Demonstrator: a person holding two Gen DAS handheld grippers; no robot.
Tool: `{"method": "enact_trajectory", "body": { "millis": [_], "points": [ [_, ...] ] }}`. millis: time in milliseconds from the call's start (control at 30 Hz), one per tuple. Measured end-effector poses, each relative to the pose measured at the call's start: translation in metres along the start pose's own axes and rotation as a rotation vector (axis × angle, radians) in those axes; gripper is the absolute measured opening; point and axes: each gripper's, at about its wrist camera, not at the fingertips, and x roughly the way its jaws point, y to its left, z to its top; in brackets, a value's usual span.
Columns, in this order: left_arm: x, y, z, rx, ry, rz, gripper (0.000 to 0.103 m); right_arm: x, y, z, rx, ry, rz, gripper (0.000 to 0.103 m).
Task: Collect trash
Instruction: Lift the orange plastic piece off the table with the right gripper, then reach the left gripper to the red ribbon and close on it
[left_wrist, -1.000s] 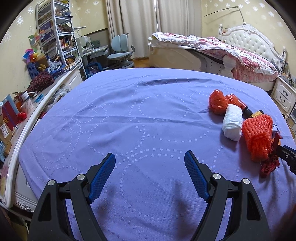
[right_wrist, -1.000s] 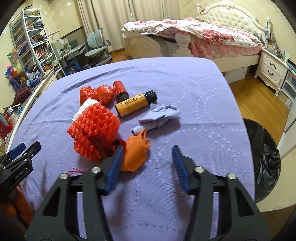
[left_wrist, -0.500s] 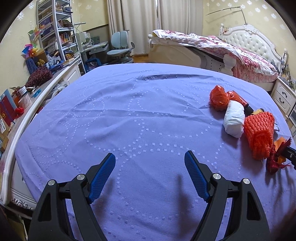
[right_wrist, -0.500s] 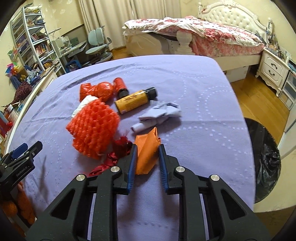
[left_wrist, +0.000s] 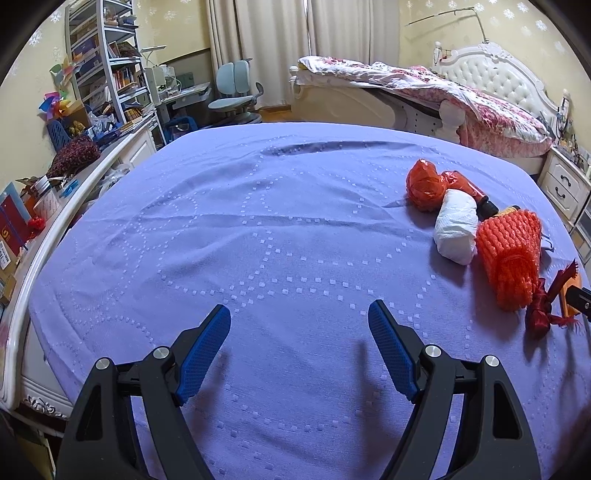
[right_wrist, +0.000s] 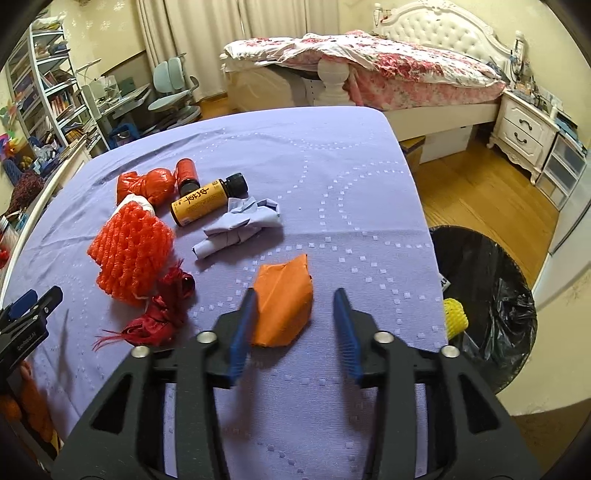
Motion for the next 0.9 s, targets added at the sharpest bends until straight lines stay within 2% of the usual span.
{"method": "enact_trajectory", "body": {
  "millis": [67, 233, 300, 333, 900],
  "points": [
    [0.0, -0.002, 0.0, 0.002, -0.001, -0.001, 0.077, 0.0, 0.001, 0.001, -0.007, -0.006, -0.007, 0.05],
    [-0.001, -0.006, -0.001, 0.01, -0.002, -0.009, 0.077, 0.002, 0.007, -0.001, -0.025, -0.017, -0.03, 0.05],
    [-0.002, -0.009, -0.001, 0.014, -0.005, -0.018, 0.077, 0.003, 0.008, -0.002, -0.039, -0.02, -0.038, 0.046],
    [-0.003, -0.011, -0.001, 0.018, -0.008, -0.023, 0.077, 0.003, 0.008, -0.002, -0.04, -0.021, -0.037, 0.038],
    [-0.017, -0.063, -0.001, 0.099, -0.04, -0.124, 0.077, -0.003, -0.005, -0.004, -0.008, -0.039, -0.021, 0.036]
  ]
}}
